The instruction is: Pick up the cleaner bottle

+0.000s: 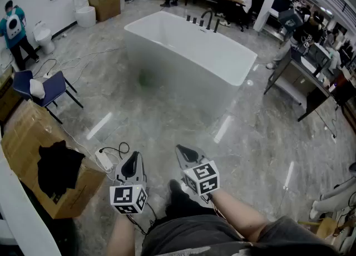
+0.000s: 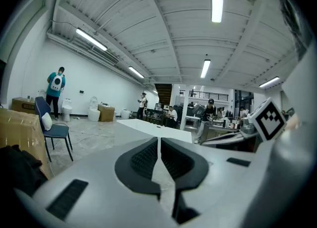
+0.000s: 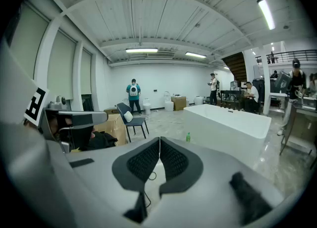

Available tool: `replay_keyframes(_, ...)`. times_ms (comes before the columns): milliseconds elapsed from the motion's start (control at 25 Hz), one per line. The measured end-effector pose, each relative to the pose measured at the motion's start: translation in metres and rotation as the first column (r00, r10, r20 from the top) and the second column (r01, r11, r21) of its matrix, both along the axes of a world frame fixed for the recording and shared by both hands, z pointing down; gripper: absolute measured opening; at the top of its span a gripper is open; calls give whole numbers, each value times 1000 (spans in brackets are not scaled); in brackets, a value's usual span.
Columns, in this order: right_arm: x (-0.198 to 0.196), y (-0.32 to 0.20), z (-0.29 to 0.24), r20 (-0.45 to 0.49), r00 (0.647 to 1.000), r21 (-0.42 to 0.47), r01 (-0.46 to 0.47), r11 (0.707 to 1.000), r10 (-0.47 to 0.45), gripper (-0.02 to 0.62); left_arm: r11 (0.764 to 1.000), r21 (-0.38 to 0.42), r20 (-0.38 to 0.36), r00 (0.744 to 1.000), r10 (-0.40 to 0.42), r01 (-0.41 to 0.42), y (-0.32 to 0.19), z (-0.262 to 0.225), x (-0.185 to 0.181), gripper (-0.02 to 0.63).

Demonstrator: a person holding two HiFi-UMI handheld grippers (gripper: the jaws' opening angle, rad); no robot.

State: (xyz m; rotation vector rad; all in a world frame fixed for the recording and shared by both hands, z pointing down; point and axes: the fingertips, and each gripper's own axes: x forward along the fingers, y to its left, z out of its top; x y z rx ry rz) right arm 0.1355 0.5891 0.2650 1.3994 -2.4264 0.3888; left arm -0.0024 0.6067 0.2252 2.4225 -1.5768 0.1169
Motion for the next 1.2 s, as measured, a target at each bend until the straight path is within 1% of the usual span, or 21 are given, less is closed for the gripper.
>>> replay_keyframes(160, 2, -4, 3, 17, 1000, -15, 1, 1000, -1, 26, 1000, -16, 5, 1000, -16, 16, -5, 2, 1, 31)
replay_keyframes(360, 2, -4, 3, 26, 1000, -15, 3, 1000, -3, 26, 998, -27, 18, 999, -48, 48, -5, 4, -8, 31)
replay_keyframes(480, 0, -5, 3, 38, 999, -21, -5, 1000, 5, 26, 998, -32, 24, 998, -52, 53, -8, 4, -13, 31)
replay_keyframes(640, -5, -9, -8, 38, 999, 6, 0, 1000, 0, 26, 998, -25, 3, 998, -62, 62, -7, -1, -18, 31)
replay_keyframes(680, -4, -10, -13, 58, 998, 13, -10, 1000, 10, 26, 998, -20, -5, 998, -62, 62, -6, -3, -19, 31)
replay_keyframes(800, -3, -15, -21, 158, 987, 21, -38, 999, 35, 26, 998, -11, -15, 998, -64, 64, -9, -6, -25, 31)
replay_keyframes(880, -2, -18, -22, 191, 981, 21, -51, 998, 46, 28, 997, -13, -17, 997, -74, 74, -12, -6, -30, 31)
replay_keyframes(1080, 0, -35, -13, 160, 984, 36, -85, 996, 79, 28, 994, -16, -28, 994, -104, 104, -25, 0, -42, 31)
replay_keyframes(1200, 3, -54, -10, 154, 983, 47, -110, 993, 101, 28, 993, -21, -10, 993, -114, 113, -38, 3, -43, 31)
